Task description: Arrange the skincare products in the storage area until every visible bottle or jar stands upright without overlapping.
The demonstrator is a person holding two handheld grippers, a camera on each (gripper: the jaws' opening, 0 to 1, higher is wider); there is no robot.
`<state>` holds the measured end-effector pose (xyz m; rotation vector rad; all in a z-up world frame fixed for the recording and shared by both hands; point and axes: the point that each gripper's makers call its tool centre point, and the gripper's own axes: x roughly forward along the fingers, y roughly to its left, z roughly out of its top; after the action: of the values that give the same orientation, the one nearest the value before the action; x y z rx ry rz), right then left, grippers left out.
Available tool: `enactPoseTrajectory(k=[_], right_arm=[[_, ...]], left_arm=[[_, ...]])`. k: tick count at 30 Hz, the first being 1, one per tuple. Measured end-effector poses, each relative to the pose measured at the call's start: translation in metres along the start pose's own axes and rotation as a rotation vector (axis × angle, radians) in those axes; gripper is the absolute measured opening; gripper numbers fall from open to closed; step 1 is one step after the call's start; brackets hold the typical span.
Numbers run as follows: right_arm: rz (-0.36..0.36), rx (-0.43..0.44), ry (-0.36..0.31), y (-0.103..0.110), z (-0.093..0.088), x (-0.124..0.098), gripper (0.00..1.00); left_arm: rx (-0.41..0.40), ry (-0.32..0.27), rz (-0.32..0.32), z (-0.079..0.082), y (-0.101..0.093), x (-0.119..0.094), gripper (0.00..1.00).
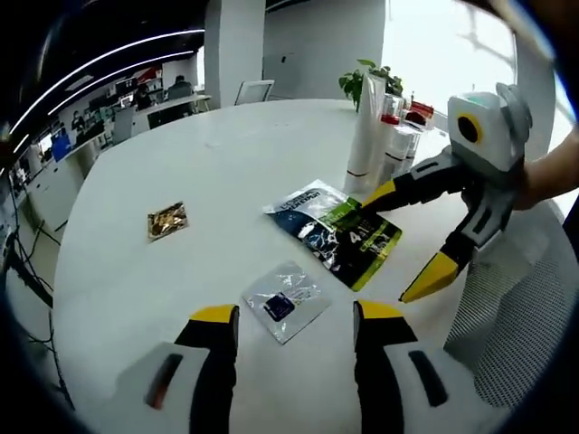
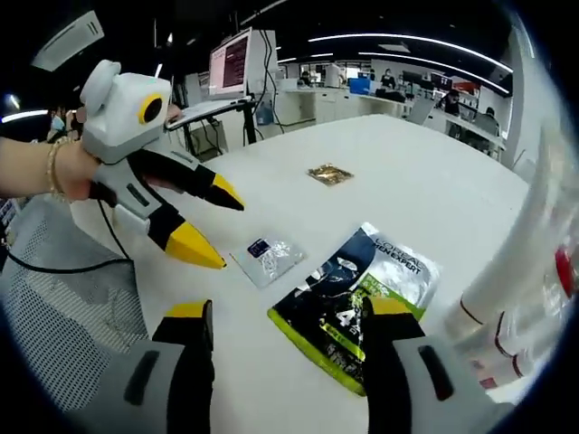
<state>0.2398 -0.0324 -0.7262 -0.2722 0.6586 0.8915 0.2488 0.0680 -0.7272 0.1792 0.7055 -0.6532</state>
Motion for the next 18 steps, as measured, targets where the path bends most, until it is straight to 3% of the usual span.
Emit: enactPoseTrajectory(k=[4, 9, 18], right_arm=[[-0.020, 0.012, -0.019, -0.002, -0.007, -0.012, 0.76], [-0.049, 0.040, -0.026, -0.007, -0.018, -0.029, 0.80], [-0.124, 0.103, -0.065, -0.024, -0.027, -0.065, 0.89]], left_arm=[[-0.006, -0.002, 0.004, 0.000, -0.008, -0.008, 0.56], [-0.037, -0.009, 0.002, -0.004, -0.013, -0.014, 0.59], [-0.088, -0.038, 0.014, -0.004, -0.022, -0.028, 0.77]])
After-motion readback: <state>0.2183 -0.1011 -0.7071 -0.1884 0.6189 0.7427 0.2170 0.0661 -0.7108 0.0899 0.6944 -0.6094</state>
